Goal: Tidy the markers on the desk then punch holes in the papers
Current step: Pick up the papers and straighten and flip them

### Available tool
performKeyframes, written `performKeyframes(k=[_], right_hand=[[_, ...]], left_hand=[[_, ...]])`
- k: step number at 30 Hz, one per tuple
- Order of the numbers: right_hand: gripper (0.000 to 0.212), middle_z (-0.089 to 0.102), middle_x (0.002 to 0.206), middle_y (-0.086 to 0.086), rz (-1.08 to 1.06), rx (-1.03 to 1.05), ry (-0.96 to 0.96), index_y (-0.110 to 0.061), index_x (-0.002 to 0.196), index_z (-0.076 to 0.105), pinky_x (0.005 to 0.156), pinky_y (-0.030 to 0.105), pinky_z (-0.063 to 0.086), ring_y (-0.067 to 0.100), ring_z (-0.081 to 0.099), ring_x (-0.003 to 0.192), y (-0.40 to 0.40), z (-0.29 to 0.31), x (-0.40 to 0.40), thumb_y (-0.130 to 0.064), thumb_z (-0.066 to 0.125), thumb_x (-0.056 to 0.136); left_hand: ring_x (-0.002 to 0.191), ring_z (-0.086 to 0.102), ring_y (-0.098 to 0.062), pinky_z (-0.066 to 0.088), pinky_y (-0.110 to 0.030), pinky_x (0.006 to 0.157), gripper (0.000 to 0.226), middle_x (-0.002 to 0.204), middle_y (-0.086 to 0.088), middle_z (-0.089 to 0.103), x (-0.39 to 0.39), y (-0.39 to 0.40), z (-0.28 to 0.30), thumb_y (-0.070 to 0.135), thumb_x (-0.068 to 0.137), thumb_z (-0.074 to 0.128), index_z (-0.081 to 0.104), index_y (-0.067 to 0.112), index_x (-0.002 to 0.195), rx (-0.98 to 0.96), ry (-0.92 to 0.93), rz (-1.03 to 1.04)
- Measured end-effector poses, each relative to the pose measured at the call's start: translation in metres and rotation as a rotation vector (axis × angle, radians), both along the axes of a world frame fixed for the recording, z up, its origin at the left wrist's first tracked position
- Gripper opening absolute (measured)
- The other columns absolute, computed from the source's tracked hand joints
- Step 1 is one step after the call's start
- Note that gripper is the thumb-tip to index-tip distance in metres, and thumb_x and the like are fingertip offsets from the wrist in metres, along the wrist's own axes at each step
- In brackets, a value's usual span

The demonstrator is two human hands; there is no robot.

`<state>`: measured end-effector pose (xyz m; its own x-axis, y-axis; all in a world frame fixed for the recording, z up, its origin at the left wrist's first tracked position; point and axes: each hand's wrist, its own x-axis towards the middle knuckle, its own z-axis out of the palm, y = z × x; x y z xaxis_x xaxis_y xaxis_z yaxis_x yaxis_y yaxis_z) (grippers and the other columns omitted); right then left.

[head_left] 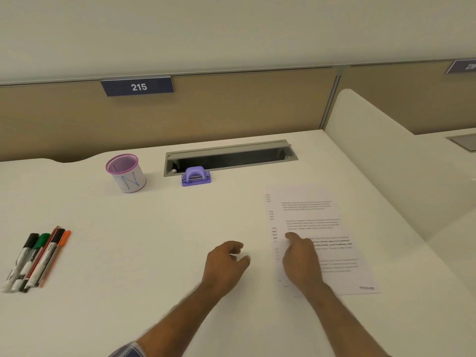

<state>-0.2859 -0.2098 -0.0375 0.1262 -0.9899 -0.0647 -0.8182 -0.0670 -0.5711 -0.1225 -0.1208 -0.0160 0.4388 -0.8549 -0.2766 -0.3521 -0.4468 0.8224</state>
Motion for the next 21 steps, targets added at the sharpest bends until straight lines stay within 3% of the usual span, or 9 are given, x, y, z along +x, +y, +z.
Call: performKeyframes(k=[3,6,9,10,12,15,18,21], right_hand=[[0.039,0.062,0.117,0.010,0.043,-0.007,-0.136,-0.015,0.127,0.058,0.096,0.028,0.044,0.023,0.058,0.109,0.015,-0.003,0.015,-0.005,0.042,0.093],[0.032,0.070,0.110,0.002,-0.009,0.064,-0.483,-0.012,0.114,0.066,0.101,0.032,0.047,0.014,0.062,0.106,0.027,-0.007,0.023,0.000,0.044,0.094],[0.033,0.072,0.103,-0.004,-0.090,0.172,-0.728,-0.020,0.105,0.067,0.089,0.031,0.053,0.009,0.065,0.103,0.036,-0.010,0.026,0.002,0.045,0.094],[0.033,0.073,0.102,-0.003,-0.111,0.212,-0.787,-0.020,0.103,0.067,0.081,0.028,0.054,0.009,0.066,0.102,0.038,-0.010,0.028,0.002,0.045,0.094],[0.031,0.073,0.102,0.002,-0.151,0.282,-0.889,-0.015,0.105,0.068,0.070,0.023,0.053,0.012,0.067,0.099,0.041,-0.008,0.032,0.004,0.045,0.094],[0.028,0.074,0.099,0.011,-0.256,0.389,-1.039,-0.007,0.104,0.068,0.069,0.028,0.055,0.018,0.067,0.090,0.040,-0.006,0.039,0.006,0.046,0.092],[0.027,0.073,0.095,0.016,-0.326,0.441,-1.193,-0.005,0.102,0.067,0.065,0.028,0.054,0.021,0.065,0.079,0.039,-0.005,0.039,0.007,0.045,0.092],[0.027,0.071,0.092,0.018,-0.329,0.501,-1.329,-0.001,0.105,0.063,0.062,0.028,0.052,0.023,0.064,0.073,0.038,-0.002,0.035,0.008,0.041,0.093]], left_hand=[[0.097,0.062,-0.007,0.047,-0.018,0.074,0.040,0.112,0.009,0.063,-0.008,-0.003,0.008,0.034,0.081,0.071,0.062,0.023,0.119,0.043,0.107,0.041],[0.101,0.059,-0.012,0.047,-0.023,0.077,0.041,0.116,0.004,0.060,-0.016,-0.009,0.017,0.033,0.083,0.067,0.057,0.022,0.120,0.130,0.164,0.075],[0.097,0.058,-0.023,0.047,-0.031,0.077,0.011,0.099,-0.006,0.059,-0.022,-0.011,0.025,0.028,0.083,0.058,0.051,0.021,0.085,0.222,0.123,0.095],[0.100,0.059,-0.027,0.049,-0.030,0.077,0.013,0.101,-0.011,0.060,-0.023,-0.011,0.027,0.031,0.080,0.057,0.050,0.020,0.083,0.257,0.092,0.082],[0.106,0.058,-0.029,0.053,-0.037,0.084,0.032,0.109,-0.009,0.059,-0.025,-0.008,0.026,0.037,0.074,0.055,0.057,0.017,0.099,0.323,0.054,0.068],[0.108,0.056,-0.028,0.057,-0.042,0.083,0.053,0.117,-0.004,0.055,-0.029,-0.004,0.027,0.044,0.067,0.056,0.056,0.017,0.113,0.347,0.098,0.100],[0.096,0.059,-0.021,0.059,-0.033,0.064,0.060,0.119,-0.005,0.056,-0.029,-0.003,0.029,0.044,0.060,0.060,0.058,0.017,0.114,0.259,0.271,0.185],[0.089,0.058,-0.018,0.051,-0.026,0.051,0.070,0.123,-0.006,0.054,-0.030,-0.001,0.031,0.044,0.056,0.063,0.057,0.013,0.117,0.225,0.375,0.235]])
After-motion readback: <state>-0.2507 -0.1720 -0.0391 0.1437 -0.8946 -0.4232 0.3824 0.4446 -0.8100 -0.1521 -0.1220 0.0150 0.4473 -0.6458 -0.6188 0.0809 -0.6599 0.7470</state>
